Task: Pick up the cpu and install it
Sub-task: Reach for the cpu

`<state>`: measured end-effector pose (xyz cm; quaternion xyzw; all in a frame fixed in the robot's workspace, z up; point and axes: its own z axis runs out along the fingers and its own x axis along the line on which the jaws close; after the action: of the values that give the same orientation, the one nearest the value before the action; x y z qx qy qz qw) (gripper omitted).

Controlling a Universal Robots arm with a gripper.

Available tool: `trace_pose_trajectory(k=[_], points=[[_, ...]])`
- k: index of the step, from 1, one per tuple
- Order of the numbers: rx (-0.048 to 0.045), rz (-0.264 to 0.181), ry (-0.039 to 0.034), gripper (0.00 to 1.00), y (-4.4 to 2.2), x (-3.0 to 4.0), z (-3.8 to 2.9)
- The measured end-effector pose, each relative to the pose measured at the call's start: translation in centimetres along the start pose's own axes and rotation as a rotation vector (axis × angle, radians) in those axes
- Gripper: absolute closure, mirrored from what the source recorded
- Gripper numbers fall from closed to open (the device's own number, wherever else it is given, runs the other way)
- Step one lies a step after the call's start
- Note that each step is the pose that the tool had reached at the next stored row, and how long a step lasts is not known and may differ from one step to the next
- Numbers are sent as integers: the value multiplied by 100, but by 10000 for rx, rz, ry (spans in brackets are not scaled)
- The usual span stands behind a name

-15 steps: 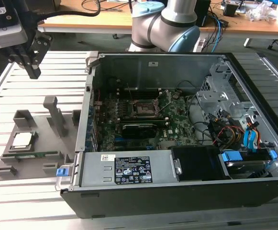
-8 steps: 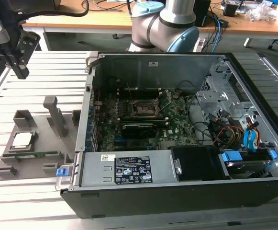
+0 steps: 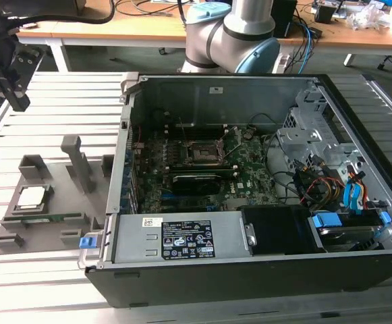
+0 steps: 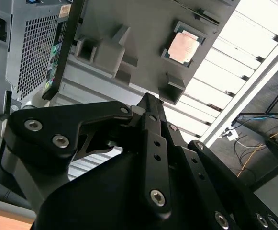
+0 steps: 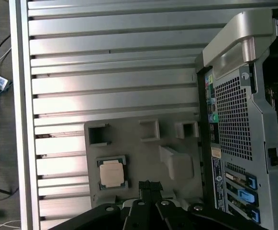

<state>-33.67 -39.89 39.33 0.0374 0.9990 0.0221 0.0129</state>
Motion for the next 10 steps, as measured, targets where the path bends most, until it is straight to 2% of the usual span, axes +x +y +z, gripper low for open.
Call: trace_pose_trajectory(k=[6, 10], points=[[0, 1, -1, 89, -13, 153, -1], [1, 2, 0, 89, -85, 216, -3]])
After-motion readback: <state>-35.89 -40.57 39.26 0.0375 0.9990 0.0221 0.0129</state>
